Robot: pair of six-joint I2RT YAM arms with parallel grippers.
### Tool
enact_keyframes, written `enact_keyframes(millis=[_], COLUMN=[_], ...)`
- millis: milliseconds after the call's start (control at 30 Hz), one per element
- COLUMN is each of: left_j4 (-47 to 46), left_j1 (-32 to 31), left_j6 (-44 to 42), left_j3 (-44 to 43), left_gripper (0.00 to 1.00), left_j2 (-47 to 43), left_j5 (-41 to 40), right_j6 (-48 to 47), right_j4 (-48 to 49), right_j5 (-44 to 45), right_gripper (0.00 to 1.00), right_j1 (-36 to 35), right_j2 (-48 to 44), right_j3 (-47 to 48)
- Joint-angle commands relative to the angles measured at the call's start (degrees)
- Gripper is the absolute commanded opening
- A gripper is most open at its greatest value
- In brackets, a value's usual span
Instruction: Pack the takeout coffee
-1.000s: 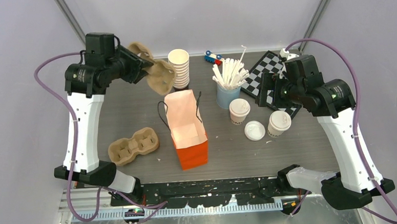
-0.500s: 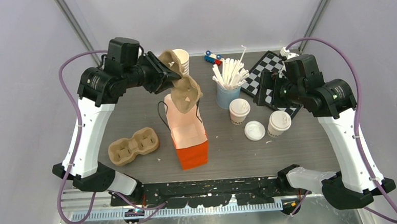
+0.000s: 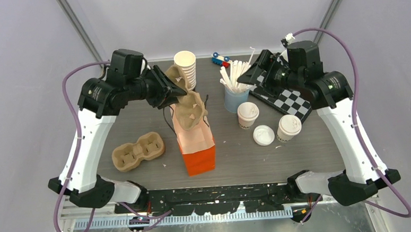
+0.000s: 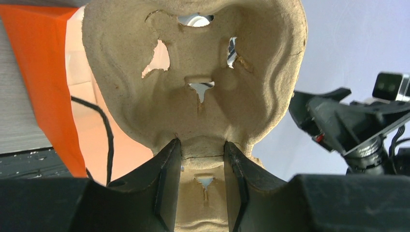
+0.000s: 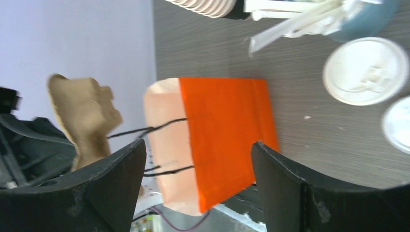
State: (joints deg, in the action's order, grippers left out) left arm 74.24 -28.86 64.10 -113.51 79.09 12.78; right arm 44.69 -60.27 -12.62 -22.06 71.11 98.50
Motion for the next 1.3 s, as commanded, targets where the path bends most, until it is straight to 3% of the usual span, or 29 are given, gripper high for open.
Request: enact_keyframes(millis=[0,267,533,1267], left_j4=[-1.31,-2.46,-3.28,-1.69], left_j1=[-0.05,-0.05,-0.08,-1.54], left_j6=[-1.43,-1.02,-1.5,-3.96], left_j3=[2.43,7.08,10.16,10.34], left_gripper=[0.21,0.21,0.21,0.2], left_j2=[-3.25,-4.76,-5.1,-2.34], left_j5=[2.48,4.86,4.8,4.33], right_j6=[11.23,17.09,14.59,14.07], right_j4=[13.01,16.55,15.06,11.92], right_j5=[-6.85,-5.37,-3.85,-6.36], right_gripper=[0.82,0.73,0.7,0.64], right_j1=[-1.32,-6.23,-12.95,-16.25], right_j2=[1.28,5.28,6.09,8.64], right_j3=[-1.72,0.06,-0.41,2.13])
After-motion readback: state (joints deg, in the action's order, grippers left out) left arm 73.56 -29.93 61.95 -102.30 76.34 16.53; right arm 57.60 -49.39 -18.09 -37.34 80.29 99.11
